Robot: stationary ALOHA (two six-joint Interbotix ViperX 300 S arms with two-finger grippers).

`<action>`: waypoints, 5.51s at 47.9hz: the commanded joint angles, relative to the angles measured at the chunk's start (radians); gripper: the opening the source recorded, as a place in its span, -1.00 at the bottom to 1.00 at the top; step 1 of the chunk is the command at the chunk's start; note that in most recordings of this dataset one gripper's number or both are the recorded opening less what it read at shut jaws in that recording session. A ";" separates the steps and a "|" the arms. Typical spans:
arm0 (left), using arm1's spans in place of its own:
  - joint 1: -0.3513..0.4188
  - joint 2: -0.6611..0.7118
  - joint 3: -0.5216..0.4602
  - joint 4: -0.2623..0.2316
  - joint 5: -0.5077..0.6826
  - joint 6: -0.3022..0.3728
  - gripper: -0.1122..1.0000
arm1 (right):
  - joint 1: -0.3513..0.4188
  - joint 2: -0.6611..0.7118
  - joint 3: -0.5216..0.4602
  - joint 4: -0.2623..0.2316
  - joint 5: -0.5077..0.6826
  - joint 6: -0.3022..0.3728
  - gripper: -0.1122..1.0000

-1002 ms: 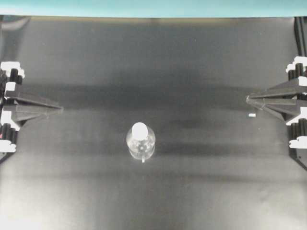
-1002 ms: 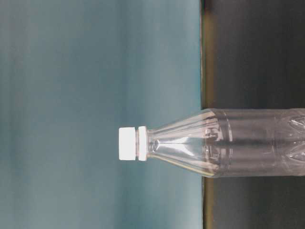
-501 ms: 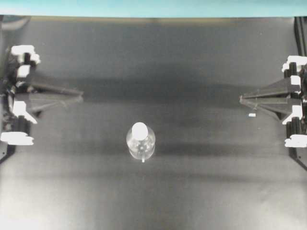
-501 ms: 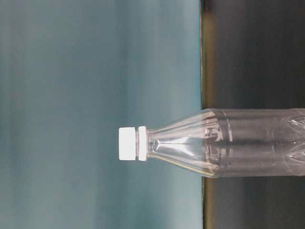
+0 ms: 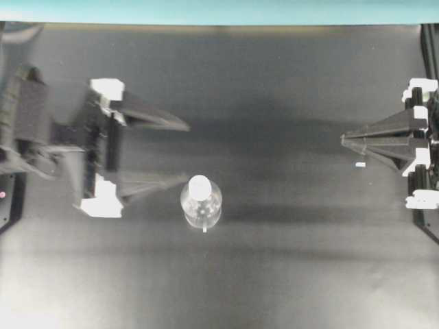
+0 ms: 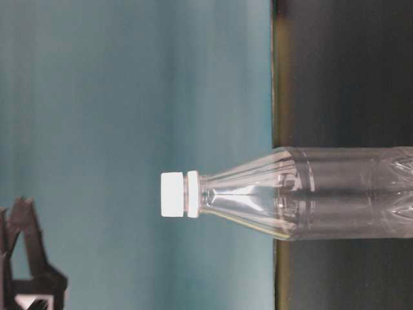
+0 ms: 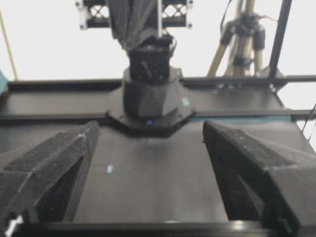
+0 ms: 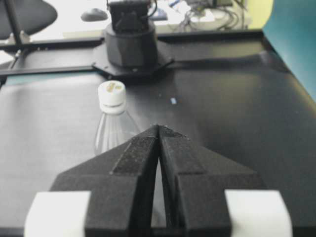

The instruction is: Open the bottle cap by holding the bottle with the left arm and twisting the cap with the right arm.

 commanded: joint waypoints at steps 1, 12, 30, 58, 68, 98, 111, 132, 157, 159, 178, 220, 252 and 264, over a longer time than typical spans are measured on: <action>-0.015 0.041 -0.025 0.003 -0.038 -0.003 0.88 | -0.008 0.003 -0.025 0.003 0.003 0.018 -0.80; -0.040 0.166 -0.026 0.003 -0.038 -0.032 0.89 | -0.008 0.000 -0.028 0.003 0.021 0.046 -0.80; -0.032 0.313 0.012 0.003 -0.049 -0.089 0.95 | -0.009 -0.003 -0.031 0.005 0.021 0.049 -0.80; -0.032 0.506 0.063 0.003 -0.117 -0.087 0.96 | -0.044 -0.005 -0.037 0.005 0.023 0.098 -0.80; -0.031 0.552 0.060 0.003 -0.123 -0.087 0.96 | -0.043 -0.005 -0.049 0.006 0.040 0.140 -0.80; -0.032 0.607 0.058 0.003 -0.098 -0.091 0.87 | 0.008 0.034 -0.115 0.008 0.238 0.175 -0.80; -0.048 0.609 0.063 0.003 -0.114 -0.072 0.66 | 0.054 0.181 -0.331 0.008 0.538 0.244 -0.80; -0.048 0.609 0.064 0.003 -0.129 -0.072 0.66 | 0.058 0.485 -0.710 0.015 1.029 0.311 0.14; -0.048 0.609 0.061 0.003 -0.127 -0.077 0.66 | 0.048 0.986 -1.336 0.104 1.572 0.500 0.61; -0.046 0.609 0.061 0.003 -0.127 -0.077 0.66 | 0.051 1.034 -1.396 0.104 1.618 0.512 0.61; -0.048 0.609 0.058 0.003 -0.129 -0.087 0.66 | 0.049 1.232 -1.603 0.103 1.664 0.689 0.61; -0.048 0.609 0.060 0.003 -0.121 -0.087 0.66 | 0.054 1.233 -1.451 0.101 1.489 0.676 -0.11; -0.048 0.609 0.060 0.003 -0.121 -0.087 0.66 | 0.049 1.243 -1.473 0.104 1.502 -0.032 -0.12; -0.048 0.609 0.058 0.003 -0.121 -0.087 0.66 | 0.057 1.243 -1.468 0.107 1.525 -0.253 -0.12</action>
